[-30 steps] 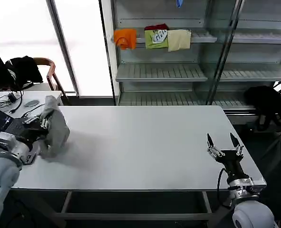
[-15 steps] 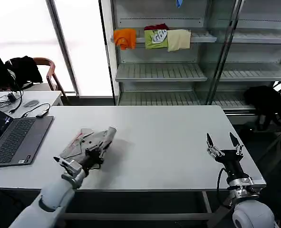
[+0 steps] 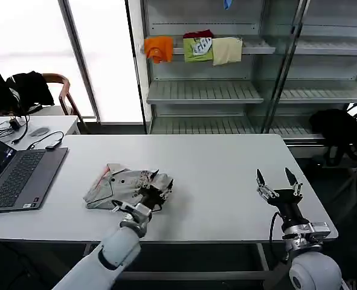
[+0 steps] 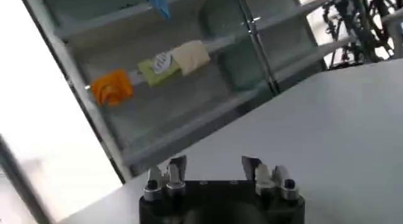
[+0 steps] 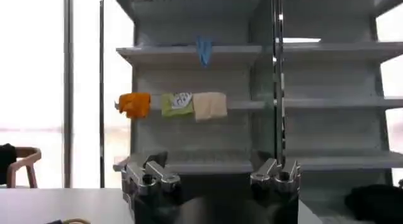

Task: Fold and organize the clothes.

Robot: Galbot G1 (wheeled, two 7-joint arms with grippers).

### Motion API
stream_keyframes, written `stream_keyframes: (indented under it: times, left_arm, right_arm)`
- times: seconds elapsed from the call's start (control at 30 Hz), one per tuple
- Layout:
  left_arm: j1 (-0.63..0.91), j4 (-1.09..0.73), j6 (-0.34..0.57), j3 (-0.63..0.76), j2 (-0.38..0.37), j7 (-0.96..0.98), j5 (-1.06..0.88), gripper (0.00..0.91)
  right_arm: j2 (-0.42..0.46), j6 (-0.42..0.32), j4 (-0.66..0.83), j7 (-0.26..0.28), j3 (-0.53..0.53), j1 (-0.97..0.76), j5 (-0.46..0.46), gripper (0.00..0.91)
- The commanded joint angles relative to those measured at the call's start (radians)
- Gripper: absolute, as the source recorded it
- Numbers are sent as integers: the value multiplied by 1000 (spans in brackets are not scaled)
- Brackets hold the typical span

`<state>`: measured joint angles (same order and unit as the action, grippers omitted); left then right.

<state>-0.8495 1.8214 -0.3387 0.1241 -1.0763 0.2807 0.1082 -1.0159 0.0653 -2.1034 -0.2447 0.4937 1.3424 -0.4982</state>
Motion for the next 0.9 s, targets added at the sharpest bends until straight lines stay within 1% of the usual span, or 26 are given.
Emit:
stream_keyframes:
  times: [0.03,0.07,0.1,0.13,0.2,0.23,0.27,0.3,0.33,0.37,0.43,0.47,0.5,0.53,0.63,0.67,0.73,0.77,0.83,0.9]
  left_arm:
    - [105,196,-170,46,-36,230,41,907]
    - [88,252,-222,-15,-15,211,75,907]
    - [57,282,-229,-77,10,187,83,907]
    - [35,297,-224,-101,39,179,79,907]
    - [-54,334,-193,-221,109,144,74,907]
    - [-89,348,-175,-243,130,138,68,907]
    - [-148,359,-143,-298,156,109,73,907]
    - [-204,360,-76,-371,162,57,75,907]
    - [-250,360,-43,-422,164,34,75,907]
    - [-293,359,-1,-502,162,-92,88,907]
    - [-347,354,46,-582,143,-173,151,907]
    - [-357,353,53,-609,133,-201,183,907]
    - [-361,353,55,-630,120,-217,225,907]
    - [-371,355,52,-639,110,-231,252,907]
    - [-381,347,52,-639,93,-256,252,907]
    - [-385,346,51,-638,89,-261,252,907]
    - [-388,344,50,-631,77,-281,245,907]
    - [-389,344,50,-629,75,-283,242,907]
    - [-388,346,48,-623,65,-290,237,907]
    - [-387,347,42,-621,62,-293,235,907]
  right_arm:
    - [-43,52,28,-1,-95,-101,18,907]
    - [-63,64,38,-5,-138,-124,37,907]
    - [-75,73,44,-4,-165,-141,49,907]
    - [-85,81,48,-4,-186,-149,58,907]
    - [-112,105,59,-5,-254,-180,83,907]
    - [-118,113,66,-3,-279,-193,85,907]
    - [-139,134,85,-6,-328,-225,92,907]
    - [-162,145,106,-16,-362,-255,101,907]
    - [-179,152,127,-23,-396,-277,110,907]
    - [-209,163,162,-43,-462,-311,121,907]
    - [-253,187,226,-71,-546,-356,103,907]
    - [-274,206,246,-90,-575,-365,78,907]
    - [-287,215,256,-103,-593,-377,54,907]
    - [-318,245,286,-123,-623,-390,31,907]
    - [-376,248,340,-125,-671,-407,34,907]
    - [-387,250,350,-125,-678,-411,33,907]
    - [-444,254,407,-129,-688,-426,33,907]
    - [-458,253,419,-129,-688,-431,32,907]
    - [-497,252,458,-144,-684,-444,25,907]
    - [-511,250,479,-146,-681,-448,21,907]
